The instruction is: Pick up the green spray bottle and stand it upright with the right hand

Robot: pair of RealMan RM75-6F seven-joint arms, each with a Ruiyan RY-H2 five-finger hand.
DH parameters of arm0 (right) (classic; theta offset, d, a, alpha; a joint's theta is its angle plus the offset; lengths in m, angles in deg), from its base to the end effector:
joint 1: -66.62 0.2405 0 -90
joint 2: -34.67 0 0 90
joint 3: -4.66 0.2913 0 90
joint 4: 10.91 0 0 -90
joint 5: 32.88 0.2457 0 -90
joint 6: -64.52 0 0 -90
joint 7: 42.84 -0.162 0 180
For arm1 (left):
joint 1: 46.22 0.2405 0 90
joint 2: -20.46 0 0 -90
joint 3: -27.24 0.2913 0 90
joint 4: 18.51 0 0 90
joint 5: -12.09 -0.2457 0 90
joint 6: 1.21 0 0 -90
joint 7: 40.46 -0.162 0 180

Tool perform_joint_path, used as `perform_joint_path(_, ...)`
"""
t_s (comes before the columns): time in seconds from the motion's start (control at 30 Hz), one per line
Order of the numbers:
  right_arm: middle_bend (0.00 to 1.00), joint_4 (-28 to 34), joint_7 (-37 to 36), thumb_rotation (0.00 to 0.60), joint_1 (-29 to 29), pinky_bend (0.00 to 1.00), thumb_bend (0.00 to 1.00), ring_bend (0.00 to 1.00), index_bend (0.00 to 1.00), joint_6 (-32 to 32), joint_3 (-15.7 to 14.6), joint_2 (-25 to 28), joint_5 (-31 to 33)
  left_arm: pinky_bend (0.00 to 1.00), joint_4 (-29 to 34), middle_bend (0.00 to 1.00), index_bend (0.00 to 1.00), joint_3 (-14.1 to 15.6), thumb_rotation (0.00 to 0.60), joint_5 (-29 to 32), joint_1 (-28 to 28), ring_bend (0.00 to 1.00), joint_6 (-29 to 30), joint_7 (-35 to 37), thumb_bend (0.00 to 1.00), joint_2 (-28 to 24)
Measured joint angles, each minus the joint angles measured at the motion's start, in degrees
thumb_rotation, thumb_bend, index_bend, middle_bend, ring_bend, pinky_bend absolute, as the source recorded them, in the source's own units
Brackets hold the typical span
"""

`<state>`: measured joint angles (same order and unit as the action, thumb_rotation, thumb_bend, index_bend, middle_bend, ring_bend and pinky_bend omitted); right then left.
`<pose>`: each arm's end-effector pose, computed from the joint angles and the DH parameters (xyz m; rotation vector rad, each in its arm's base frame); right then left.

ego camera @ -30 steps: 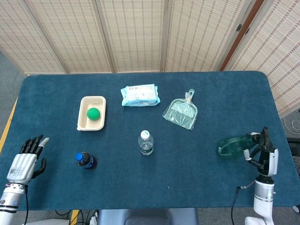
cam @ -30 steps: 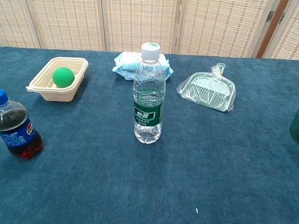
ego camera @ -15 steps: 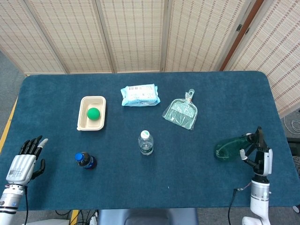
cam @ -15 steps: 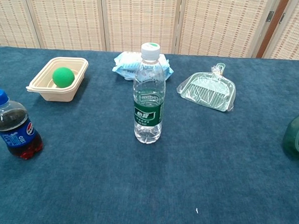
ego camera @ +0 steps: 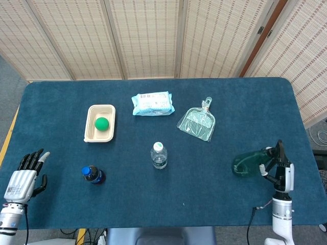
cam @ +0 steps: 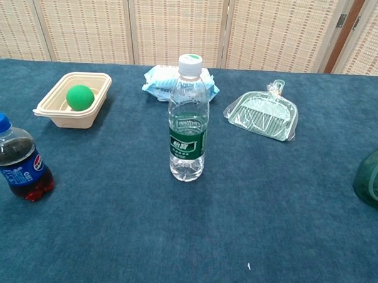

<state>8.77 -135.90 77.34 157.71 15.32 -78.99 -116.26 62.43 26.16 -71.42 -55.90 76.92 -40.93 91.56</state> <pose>-0.4245 -0.2528 0.0029 0.6413 -1.4775 2.0430 -0.3879 0.2312 0.0997 -1.4896 -0.9118 -0.7855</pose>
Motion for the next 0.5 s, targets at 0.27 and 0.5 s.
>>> perform_joint_path(0.27,0.61,-1.18,-0.69,0.600,-0.36,0.52,0.27,0.55,0.59,-0.87,-0.42,-0.71,0.12,0.00,1.53,0.01,0.06,0.20,0.600,-0.56,0.41,0.00,0.90,-1.72,0.61,-0.30)
perform_joint_path(0.5,0.61,-1.86,-0.73,0.600,-0.27,0.52,0.26,0.55,0.59,-1.27,-0.60,-1.09,0.20,0.00,2.07,0.01,0.06,0.10,0.600,-0.17,0.52,0.00,0.71,-2.18,0.61,-0.54)
